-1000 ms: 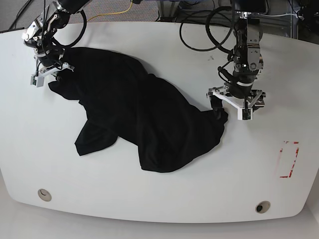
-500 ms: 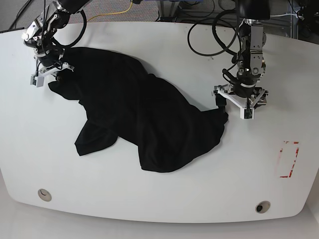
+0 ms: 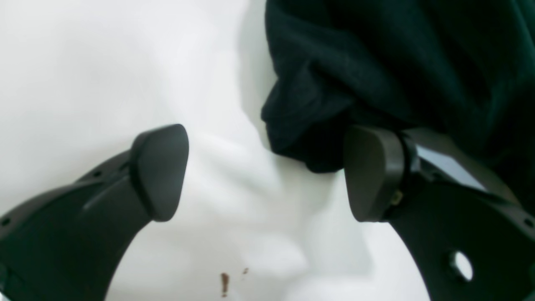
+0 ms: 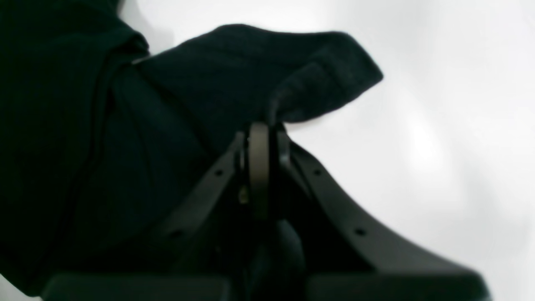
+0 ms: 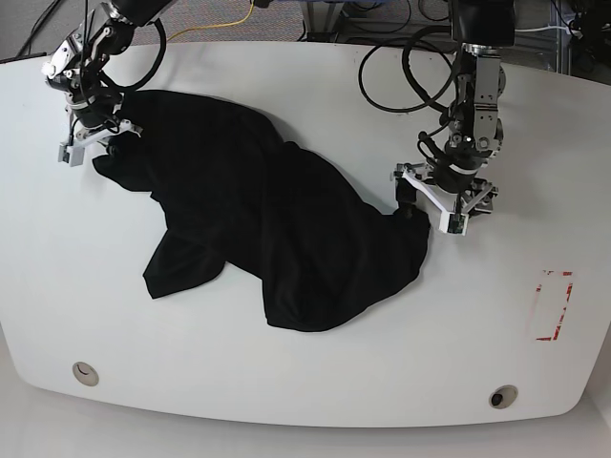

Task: Layout the t-shirt on the table in an organized manner, then fold the t-shirt properly
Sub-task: 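Grasp the shirt edge with the right gripper and another edge with the left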

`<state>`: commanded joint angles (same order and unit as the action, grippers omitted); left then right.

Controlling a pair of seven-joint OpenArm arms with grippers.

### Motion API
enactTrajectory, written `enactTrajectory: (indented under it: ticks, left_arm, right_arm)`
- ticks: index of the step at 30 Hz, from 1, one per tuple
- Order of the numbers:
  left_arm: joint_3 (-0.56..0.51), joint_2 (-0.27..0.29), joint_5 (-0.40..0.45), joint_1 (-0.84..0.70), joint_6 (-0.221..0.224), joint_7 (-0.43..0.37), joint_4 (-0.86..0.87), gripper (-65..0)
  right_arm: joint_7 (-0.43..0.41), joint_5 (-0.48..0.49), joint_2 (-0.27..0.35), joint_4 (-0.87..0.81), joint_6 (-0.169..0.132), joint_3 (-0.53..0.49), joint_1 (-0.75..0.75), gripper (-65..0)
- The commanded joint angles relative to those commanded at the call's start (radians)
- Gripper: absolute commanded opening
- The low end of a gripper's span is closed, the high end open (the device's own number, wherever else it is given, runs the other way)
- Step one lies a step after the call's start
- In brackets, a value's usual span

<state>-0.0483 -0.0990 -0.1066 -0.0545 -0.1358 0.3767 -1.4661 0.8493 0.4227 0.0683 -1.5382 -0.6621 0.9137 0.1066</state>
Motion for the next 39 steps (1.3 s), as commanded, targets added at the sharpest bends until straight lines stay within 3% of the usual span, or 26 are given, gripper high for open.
enactTrajectory:
  ticks: [39]
  left_arm:
    - [-0.046,0.000,-0.002,0.063,0.000,-0.003,0.081,-11.5]
  right_arm:
    - [0.000,0.002,-0.002,0.000,0.000,0.000,-0.002,-65.0]
